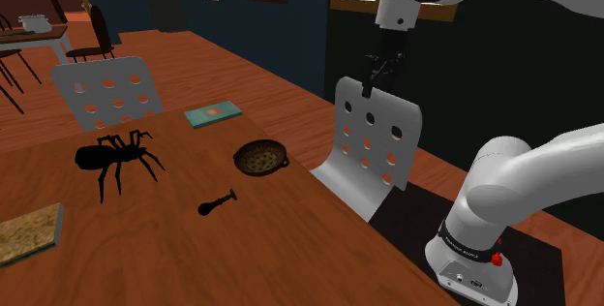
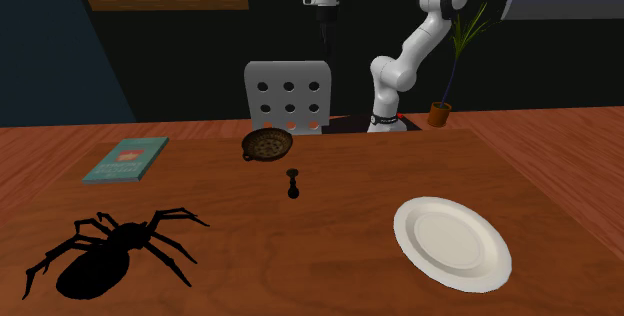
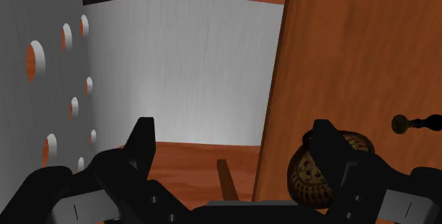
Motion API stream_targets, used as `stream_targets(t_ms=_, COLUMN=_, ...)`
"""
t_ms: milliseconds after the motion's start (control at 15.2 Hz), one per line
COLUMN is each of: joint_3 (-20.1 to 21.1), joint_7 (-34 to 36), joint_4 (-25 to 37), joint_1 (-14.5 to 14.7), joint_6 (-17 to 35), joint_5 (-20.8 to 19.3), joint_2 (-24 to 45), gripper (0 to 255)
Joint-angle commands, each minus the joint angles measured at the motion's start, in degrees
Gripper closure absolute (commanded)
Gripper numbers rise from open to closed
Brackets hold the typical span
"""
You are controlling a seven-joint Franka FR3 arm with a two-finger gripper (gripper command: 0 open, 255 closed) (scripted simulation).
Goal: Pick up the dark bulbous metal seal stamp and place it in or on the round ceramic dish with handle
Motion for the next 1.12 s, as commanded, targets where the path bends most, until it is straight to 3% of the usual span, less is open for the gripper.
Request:
stream_targets(t_ms=0, joint_3=0.00, joint_7=0.00, joint_4=0.00, joint_1=0.00, joint_6=0.00, joint_5=0.00, joint_2=0.00, gripper=0)
stream_targets(t_ms=528, joint_3=10.98, joint_7=17.01, joint_4=-3.85, joint_1=1.05, joint_6=7.99, joint_5=7.62, joint_2=3.65, gripper=0)
stream_targets(t_ms=1056, joint_3=21.82, joint_7=33.55, joint_4=-1.73, joint_1=1.31, joint_6=17.42, joint_5=12.86, joint_2=13.90, gripper=0)
